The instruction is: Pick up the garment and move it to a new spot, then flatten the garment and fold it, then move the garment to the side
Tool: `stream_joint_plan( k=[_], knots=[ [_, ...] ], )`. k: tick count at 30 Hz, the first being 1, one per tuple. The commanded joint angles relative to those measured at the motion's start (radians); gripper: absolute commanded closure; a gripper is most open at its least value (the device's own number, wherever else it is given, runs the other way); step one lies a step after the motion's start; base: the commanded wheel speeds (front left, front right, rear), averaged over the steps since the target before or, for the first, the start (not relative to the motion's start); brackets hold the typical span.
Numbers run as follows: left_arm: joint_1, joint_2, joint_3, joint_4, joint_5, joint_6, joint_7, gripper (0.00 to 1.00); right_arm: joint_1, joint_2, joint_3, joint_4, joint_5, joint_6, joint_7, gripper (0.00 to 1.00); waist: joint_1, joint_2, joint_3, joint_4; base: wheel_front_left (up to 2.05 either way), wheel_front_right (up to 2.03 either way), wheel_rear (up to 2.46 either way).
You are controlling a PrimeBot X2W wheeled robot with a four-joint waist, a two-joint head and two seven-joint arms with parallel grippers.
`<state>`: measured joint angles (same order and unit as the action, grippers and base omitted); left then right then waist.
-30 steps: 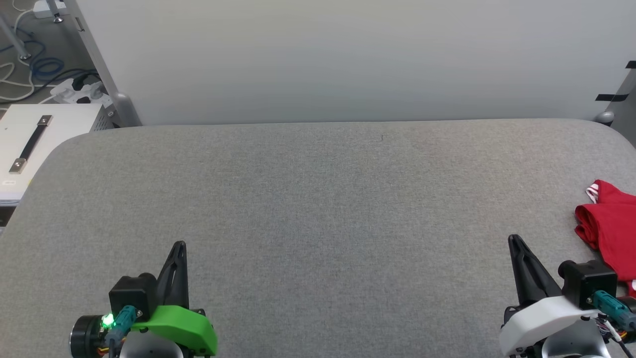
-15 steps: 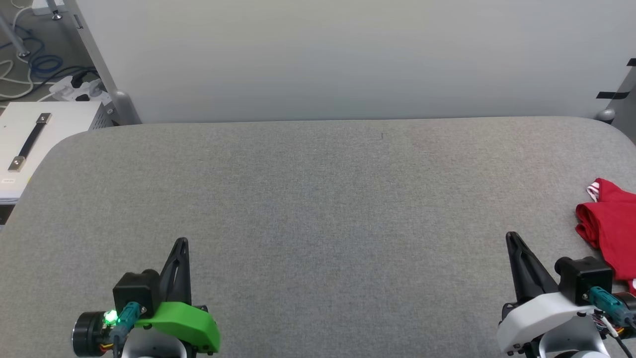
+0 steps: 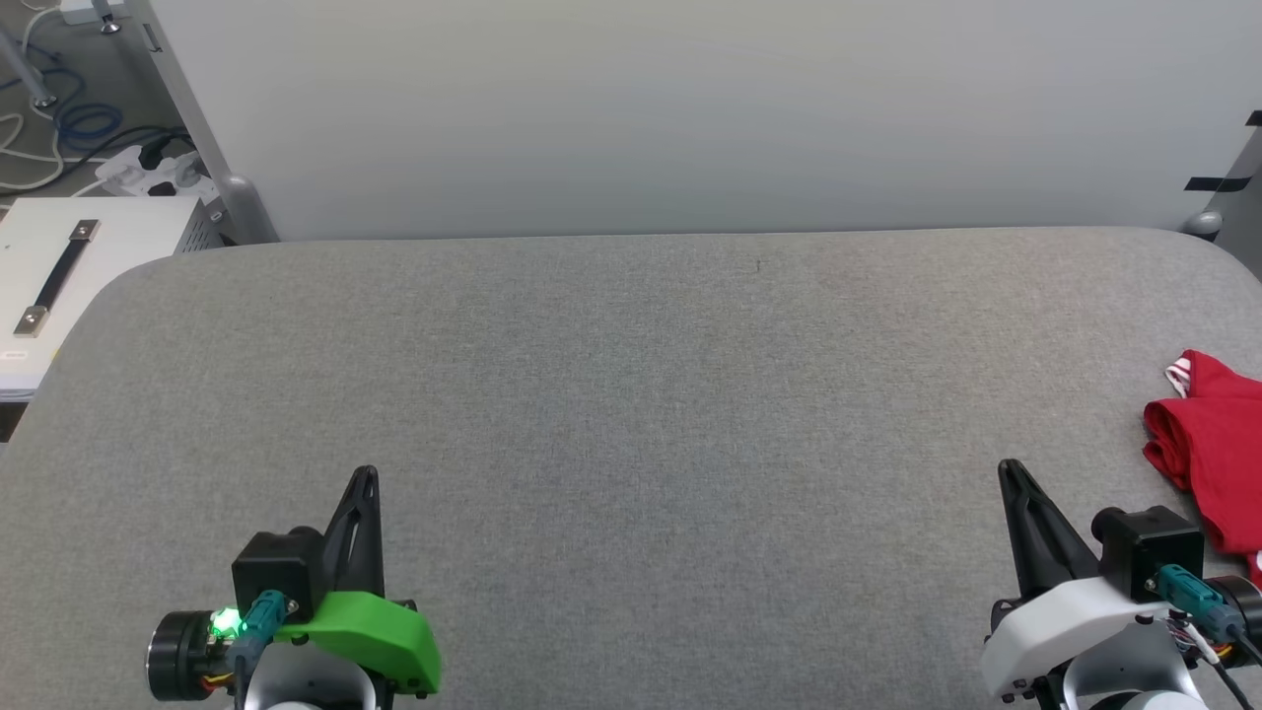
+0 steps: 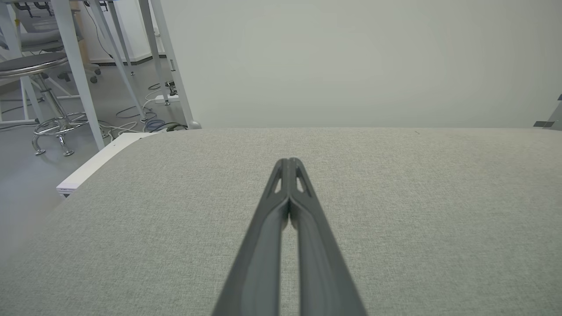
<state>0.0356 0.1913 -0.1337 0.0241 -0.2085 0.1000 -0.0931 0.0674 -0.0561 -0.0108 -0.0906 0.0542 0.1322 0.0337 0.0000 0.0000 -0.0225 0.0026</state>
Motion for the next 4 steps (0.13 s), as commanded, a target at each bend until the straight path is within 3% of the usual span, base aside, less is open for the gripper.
stream_joint_plan(
  k=[1,4],
  knots=[
    [-0.019,-0.010,0.010,-0.003,0.017,-0.008,0.005,1.00,-0.018,0.003,0.002,0.007,-0.008,-0.001,-0.008,1.00,0.0000,0.0000,0.001,0.000,0.00,0.00,0.00],
    [-0.020,-0.018,0.017,-0.004,0.029,-0.014,0.010,1.00,-0.021,0.003,0.003,0.013,-0.011,-0.001,-0.009,1.00,0.0000,0.0000,0.002,0.000,0.00,0.00,0.00]
  ],
)
